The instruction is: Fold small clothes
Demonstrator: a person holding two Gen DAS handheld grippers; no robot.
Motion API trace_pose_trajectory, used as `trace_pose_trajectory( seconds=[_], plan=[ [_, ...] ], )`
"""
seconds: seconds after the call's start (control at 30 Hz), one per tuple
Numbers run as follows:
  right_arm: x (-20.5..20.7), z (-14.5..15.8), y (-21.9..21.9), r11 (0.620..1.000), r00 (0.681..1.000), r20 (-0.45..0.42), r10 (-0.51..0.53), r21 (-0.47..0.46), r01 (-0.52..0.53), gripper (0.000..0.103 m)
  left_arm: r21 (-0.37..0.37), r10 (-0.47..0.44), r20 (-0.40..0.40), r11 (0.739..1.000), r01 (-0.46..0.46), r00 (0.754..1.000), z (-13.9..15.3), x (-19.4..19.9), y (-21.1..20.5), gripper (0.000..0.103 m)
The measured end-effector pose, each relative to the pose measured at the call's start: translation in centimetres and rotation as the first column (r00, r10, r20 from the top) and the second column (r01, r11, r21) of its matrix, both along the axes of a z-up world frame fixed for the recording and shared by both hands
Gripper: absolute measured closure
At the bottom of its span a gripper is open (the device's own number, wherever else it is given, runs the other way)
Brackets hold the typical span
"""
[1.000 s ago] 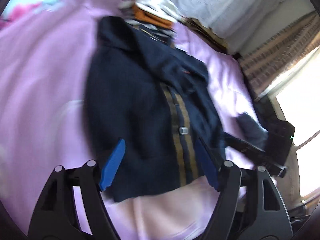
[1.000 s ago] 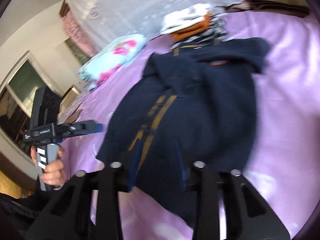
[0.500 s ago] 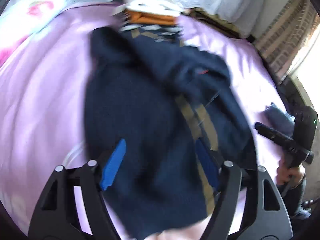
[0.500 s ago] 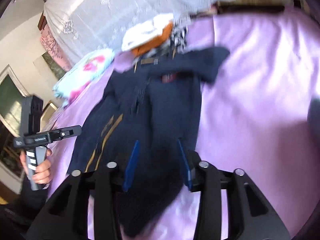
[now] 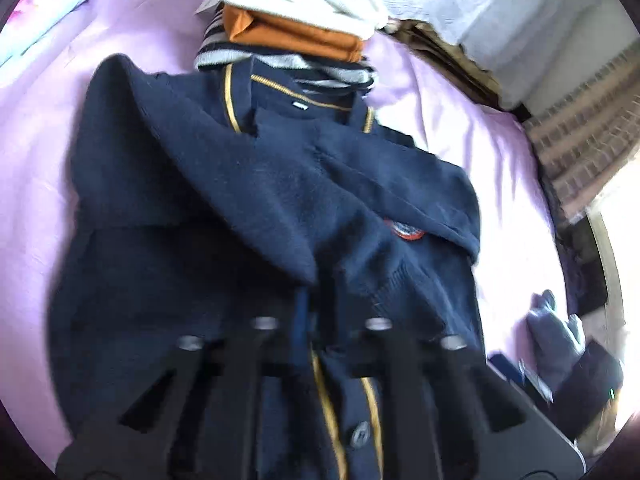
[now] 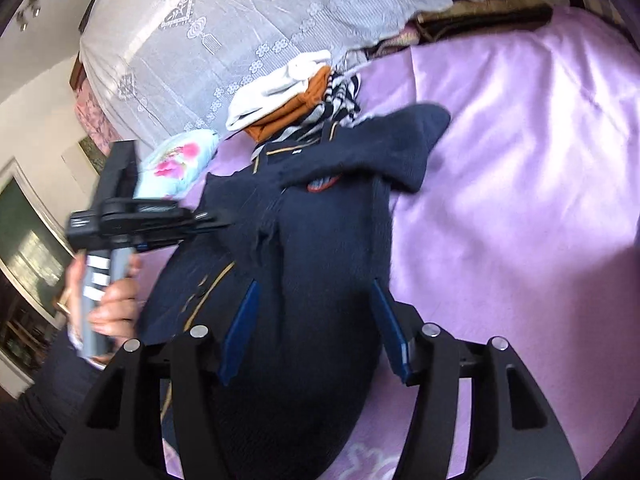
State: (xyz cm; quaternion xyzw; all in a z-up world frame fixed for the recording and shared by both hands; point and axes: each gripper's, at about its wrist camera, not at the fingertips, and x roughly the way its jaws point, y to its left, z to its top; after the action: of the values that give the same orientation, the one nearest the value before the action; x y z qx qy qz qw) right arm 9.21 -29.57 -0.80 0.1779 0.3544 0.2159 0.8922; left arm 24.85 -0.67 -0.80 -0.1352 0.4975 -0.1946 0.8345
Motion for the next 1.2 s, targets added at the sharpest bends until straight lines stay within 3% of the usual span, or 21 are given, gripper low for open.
trace_pose_trajectory(
  seconds=[0.07,0.13,0.2,0.23,0.27,0.3,0.33,0.37,0.4,0.43,0.47,0.53,0.6,0.67,0.77,0.87,0.9,0.97,1.07,1.13,1.2],
  plan=[
    [0.6,0.6,0.1,0.998,1.000,0.024,-0.004,-0.059,0.005,0.045,0.076,0.007,0.046,0.997,-0.010,0.999,1.9,-0.3,3.4,0.100],
    [1.5,1.2,0.5,0.995,0.999,0.036,-0.001,-0.098,0.005,0.045,0.225,0.052,0.095,0.972,-0.072,0.994,3.7,0.0,7.7,0.099],
    [2.5,1.6,0.9,0.994,0.999,0.042,0.009,-0.107,-0.004,0.045,0.411,0.120,0.128,0.897,-0.163,0.984,5.1,1.0,13.3,0.088],
    [3.3,1.8,1.6,0.994,0.999,0.043,0.018,-0.110,-0.013,0.045,0.550,0.168,0.161,0.803,-0.230,0.973,5.3,1.7,16.3,0.086],
    [4.1,2.0,2.4,0.993,0.999,0.043,0.029,-0.116,-0.024,0.045,0.673,0.226,0.213,0.671,-0.310,0.951,5.2,2.4,18.7,0.076],
    [4.8,2.2,3.3,0.992,0.998,0.047,0.043,-0.124,-0.037,0.045,0.801,0.321,0.284,0.439,-0.408,0.904,4.8,3.1,22.2,0.047],
    [5.7,2.5,4.6,0.989,0.997,0.053,0.063,-0.138,-0.055,0.045,0.826,0.387,0.295,0.357,-0.437,0.874,4.6,3.4,24.6,0.037],
    [6.6,2.7,6.0,0.985,0.995,0.058,0.082,-0.156,-0.072,0.045,0.817,0.438,0.292,0.347,-0.460,0.850,4.7,3.2,26.5,0.039],
    [7.4,2.9,7.4,0.981,0.993,0.060,0.101,-0.173,-0.090,0.045,0.775,0.477,0.277,0.402,-0.488,0.834,5.0,2.7,27.9,0.040],
    [8.4,3.0,9.2,0.974,0.990,0.061,0.126,-0.197,-0.112,0.045,0.672,0.502,0.256,0.522,-0.525,0.826,5.4,1.5,28.5,0.040],
    [9.2,3.0,10.6,0.967,0.988,0.060,0.143,-0.220,-0.126,0.045,0.612,0.498,0.241,0.588,-0.529,0.833,5.5,0.9,28.2,0.037],
    [11.1,2.9,13.8,0.946,0.983,0.056,0.177,-0.286,-0.155,0.045,0.476,0.432,0.171,0.750,-0.458,0.886,4.9,0.1,26.0,0.024],
    [13.1,2.1,17.1,0.910,0.979,0.045,0.198,-0.381,-0.166,0.045,0.372,0.356,0.095,0.853,-0.365,0.930,2.9,-0.2,23.1,0.020],
    [15.2,0.8,19.3,0.873,0.979,0.010,0.202,-0.456,-0.175,0.045,0.290,0.292,0.024,0.913,-0.286,0.956,1.2,-0.8,21.2,0.020],
    [17.3,-0.6,20.0,0.858,0.983,-0.030,0.179,-0.484,-0.171,0.050,0.259,0.279,-0.014,0.929,-0.266,0.960,-0.6,-1.5,19.9,0.020],
    [18.6,-0.5,19.3,0.881,0.988,-0.041,0.151,-0.447,-0.154,0.090,0.198,0.306,-0.027,0.935,-0.295,0.952,-0.9,-2.5,20.5,0.019],
    [18.9,-0.4,18.7,0.898,0.989,-0.043,0.144,-0.413,-0.149,0.097,0.176,0.316,-0.035,0.936,-0.306,0.948,-0.8,-2.9,20.8,0.019],
    [18.9,0.6,15.8,0.948,0.995,-0.013,0.095,-0.303,-0.095,0.098,0.146,0.318,-0.044,0.940,-0.309,0.947,-1.0,-4.0,20.6,0.018],
    [17.5,3.0,9.4,0.976,0.996,0.081,-0.049,-0.207,0.065,0.099,0.116,0.298,-0.057,0.950,-0.290,0.953,-1.0,-5.8,20.2,0.017],
    [16.3,4.3,3.6,0.970,0.978,0.118,-0.173,-0.151,0.190,0.099,0.076,0.274,-0.068,0.960,-0.269,0.959,-1.0,-6.8,19.6,0.017],
    [14.4,4.9,-4.5,0.923,0.925,0.139,-0.353,-0.112,0.369,0.099,0.053,0.256,-0.071,0.966,-0.253,0.964,-0.9,-7.5,19.0,0.016]
  ],
)
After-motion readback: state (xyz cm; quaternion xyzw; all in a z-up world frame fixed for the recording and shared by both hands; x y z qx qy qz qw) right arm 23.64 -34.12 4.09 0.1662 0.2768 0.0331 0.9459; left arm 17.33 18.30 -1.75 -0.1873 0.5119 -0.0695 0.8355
